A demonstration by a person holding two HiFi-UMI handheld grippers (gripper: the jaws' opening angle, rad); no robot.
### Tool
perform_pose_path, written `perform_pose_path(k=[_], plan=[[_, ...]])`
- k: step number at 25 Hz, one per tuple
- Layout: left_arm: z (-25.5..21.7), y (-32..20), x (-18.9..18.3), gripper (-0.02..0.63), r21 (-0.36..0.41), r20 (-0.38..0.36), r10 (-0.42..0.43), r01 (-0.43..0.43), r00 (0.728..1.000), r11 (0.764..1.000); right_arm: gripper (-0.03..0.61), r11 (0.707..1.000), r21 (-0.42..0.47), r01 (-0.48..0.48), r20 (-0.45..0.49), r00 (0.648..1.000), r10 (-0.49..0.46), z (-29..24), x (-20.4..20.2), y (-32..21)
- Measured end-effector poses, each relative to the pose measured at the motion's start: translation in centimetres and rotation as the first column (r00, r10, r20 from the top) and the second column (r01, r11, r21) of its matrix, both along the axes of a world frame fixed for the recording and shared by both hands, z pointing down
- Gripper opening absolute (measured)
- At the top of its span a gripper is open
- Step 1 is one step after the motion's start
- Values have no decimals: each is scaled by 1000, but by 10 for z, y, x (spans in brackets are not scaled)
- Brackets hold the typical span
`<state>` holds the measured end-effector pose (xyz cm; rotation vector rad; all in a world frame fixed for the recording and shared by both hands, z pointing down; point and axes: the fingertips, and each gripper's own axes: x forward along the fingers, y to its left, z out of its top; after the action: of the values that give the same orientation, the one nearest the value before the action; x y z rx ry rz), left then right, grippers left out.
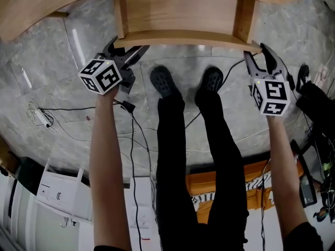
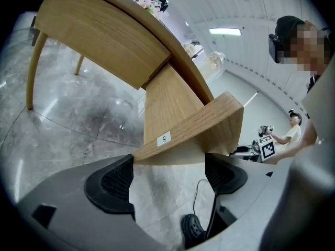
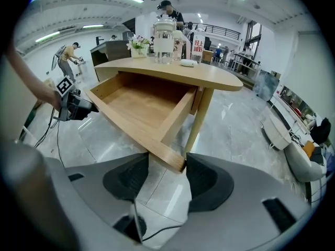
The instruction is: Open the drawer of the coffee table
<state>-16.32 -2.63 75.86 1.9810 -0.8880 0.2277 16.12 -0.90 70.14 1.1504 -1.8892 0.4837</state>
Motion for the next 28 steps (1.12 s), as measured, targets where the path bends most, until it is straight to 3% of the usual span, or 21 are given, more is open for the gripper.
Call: perform_pose_path(k=[6, 17, 23, 28], plan=[[2, 1, -3, 422, -4, 15, -28, 28, 999, 1000, 232, 1000, -9, 14, -5, 1000, -14, 5, -7, -2], [-8, 47, 2, 422, -88, 59, -76, 81, 995, 993, 242, 999, -39, 30, -5, 1000, -30, -19, -7, 3], [-75, 65, 13, 422, -79, 38, -224, 226, 974, 971, 242, 997, -41, 61, 56, 997, -58, -83, -19, 11], [-161, 82, 39, 422, -47, 6, -278, 278, 961, 960, 242, 995, -50, 91, 106, 991, -86, -154, -28, 27]])
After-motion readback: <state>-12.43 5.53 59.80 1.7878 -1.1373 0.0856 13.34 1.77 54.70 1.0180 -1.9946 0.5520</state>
